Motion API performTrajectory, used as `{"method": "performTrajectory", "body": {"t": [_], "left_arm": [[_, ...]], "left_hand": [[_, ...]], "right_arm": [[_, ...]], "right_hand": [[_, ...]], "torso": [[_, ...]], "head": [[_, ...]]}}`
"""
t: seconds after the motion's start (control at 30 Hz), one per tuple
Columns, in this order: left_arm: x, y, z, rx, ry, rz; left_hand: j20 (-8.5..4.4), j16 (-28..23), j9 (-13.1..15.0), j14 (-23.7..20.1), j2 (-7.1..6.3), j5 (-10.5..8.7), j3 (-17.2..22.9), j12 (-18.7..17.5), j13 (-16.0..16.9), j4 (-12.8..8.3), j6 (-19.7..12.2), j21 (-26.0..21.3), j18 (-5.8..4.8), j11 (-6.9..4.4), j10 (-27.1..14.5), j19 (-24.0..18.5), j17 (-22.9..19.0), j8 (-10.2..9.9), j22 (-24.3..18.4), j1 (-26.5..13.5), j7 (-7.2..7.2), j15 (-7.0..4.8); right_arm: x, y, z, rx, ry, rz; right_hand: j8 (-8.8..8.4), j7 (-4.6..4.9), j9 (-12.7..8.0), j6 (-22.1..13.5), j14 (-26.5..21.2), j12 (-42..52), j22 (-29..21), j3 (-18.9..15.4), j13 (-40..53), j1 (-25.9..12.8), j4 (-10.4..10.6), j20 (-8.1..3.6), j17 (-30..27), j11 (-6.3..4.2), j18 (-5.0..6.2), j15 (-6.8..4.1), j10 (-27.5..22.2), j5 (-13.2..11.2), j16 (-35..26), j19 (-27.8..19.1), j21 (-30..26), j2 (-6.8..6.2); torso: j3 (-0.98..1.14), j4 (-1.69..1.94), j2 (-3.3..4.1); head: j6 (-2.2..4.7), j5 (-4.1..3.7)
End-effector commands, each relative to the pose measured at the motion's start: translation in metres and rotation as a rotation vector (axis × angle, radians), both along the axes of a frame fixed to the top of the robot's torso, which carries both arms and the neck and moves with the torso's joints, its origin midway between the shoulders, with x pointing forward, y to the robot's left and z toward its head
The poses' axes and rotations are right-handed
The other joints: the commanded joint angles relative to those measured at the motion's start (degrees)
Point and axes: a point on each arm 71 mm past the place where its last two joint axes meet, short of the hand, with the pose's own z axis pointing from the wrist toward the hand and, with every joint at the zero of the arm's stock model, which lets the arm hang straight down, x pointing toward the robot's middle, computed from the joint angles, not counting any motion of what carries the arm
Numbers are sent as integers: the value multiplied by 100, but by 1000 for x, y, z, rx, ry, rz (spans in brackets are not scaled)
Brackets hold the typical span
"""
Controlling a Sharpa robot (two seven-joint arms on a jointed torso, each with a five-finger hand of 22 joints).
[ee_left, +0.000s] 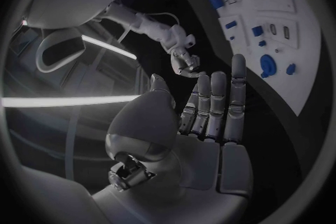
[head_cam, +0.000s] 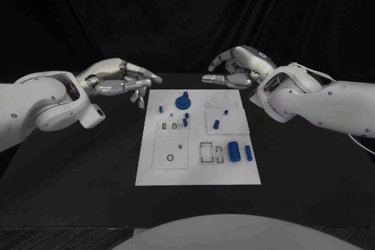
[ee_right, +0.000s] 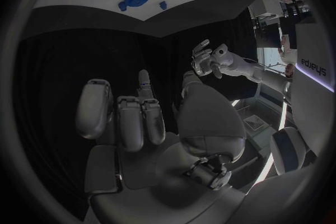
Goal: Assemble the parts on the task board
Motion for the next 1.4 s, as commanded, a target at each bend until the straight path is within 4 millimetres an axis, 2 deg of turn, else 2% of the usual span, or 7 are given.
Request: {"method": "performTrajectory", "body": {"t": [0.03, 0.1, 0.13, 0.17, 0.33, 0.5, 1.4], "left_arm": [[3, -4, -10, 445, -8, -5], [5, -8, -8, 543, 20, -1], [7, -10, -6, 581, 30, 0], [8, -12, -5, 607, 36, 1], [18, -32, 0, 766, 67, 1], [28, -53, -1, 883, 97, 1], [53, -106, -7, 1221, 248, 82]], "left_hand": [[-104, 892, 166, 1664, 16, -56, -248, 992, 2323, 26, 409, 669, 186, -136, 2038, 82, 2214, 251, 480, -264, 153, -115], [-139, 1042, 197, 2124, 62, -53, -262, 1217, 3140, 41, 531, 850, 183, -153, 2703, 53, 2909, 322, 620, -319, 199, -122], [-189, 1282, 248, 3467, 153, -48, -328, 1652, 5156, 88, 686, 2368, -136, -182, 4486, 1095, 4772, 426, 2750, -499, 201, -162], [-250, 1290, 301, 3760, 183, -38, -372, 1706, 5561, 66, 798, 2970, -231, -198, 4857, 1268, 5165, 515, 3505, -562, 210, -178], [-287, 1283, 579, 3875, 444, -35, -306, 1721, 5770, 69, 1394, 4290, -563, -226, 5066, 2707, 5310, 890, 5803, -726, 170, -217], [-253, 1283, 792, 3875, 569, 41, -62, 1721, 5770, 23, 1610, 4468, -624, -270, 5066, 3055, 5310, 1036, 6221, -641, 98, -247], [-677, 1283, 2576, 3875, 303, 621, 825, 1721, 5770, -504, 1910, 4535, -693, -732, 5066, 3436, 5310, 1706, 6532, -775, -323, -736]], "right_arm": [[0, -2, -2, 32, 18, -15], [0, -3, -3, 32, 24, -18], [-1, -4, -3, 31, 27, -19], [-1, -4, -3, 31, 29, -20], [0, -4, -4, 29, 33, -21], [2, -6, -5, 22, 37, -25], [2, -6, -7, 14, 64, -37]], "right_hand": [[-90, 17, -62, 62, 546, 95, 1070, 153, 1550, -1, -3, 33, 1382, 52, -181, 12, 557, 116, 36, 30, -36, 170], [-89, 17, -62, 75, 548, 95, 1070, 137, 1550, 1, -3, 36, 1391, 56, -181, 16, 557, 124, 42, 32, -35, 182], [-88, 18, -61, 85, 551, 95, 1073, 127, 1550, 1, -3, 38, 1398, 59, -183, 18, 557, 127, 48, 37, -28, 190], [-88, 18, -61, 86, 551, 95, 1073, 125, 1550, 1, -3, 38, 1399, 59, -183, 18, 557, 128, 49, 37, -26, 191], [-91, 18, -63, 122, 562, 95, 1083, 78, 1550, 16, -5, 46, 1437, 64, -188, 24, 557, 164, 78, 59, 5, 251], [-104, 19, -67, 177, 565, 95, 1087, -4, 1550, 56, -7, 55, 1446, 75, -190, 33, 557, 316, 85, 77, 16, 362], [-100, 14, -29, 369, 563, 95, 1098, -218, 1550, 410, -13, 68, 1434, 90, -196, 46, 557, 1032, 78, 111, 50, 537]], "torso": [[210, -201, -8], [262, -259, 13], [268, -265, 14], [324, -330, 52], [460, -505, 145], [548, -638, 222], [491, -640, 213]], "head": [[-1, 95], [-1, 150], [-1, 152], [-1, 226], [-1, 489], [-1, 656], [-1, 738]]}}
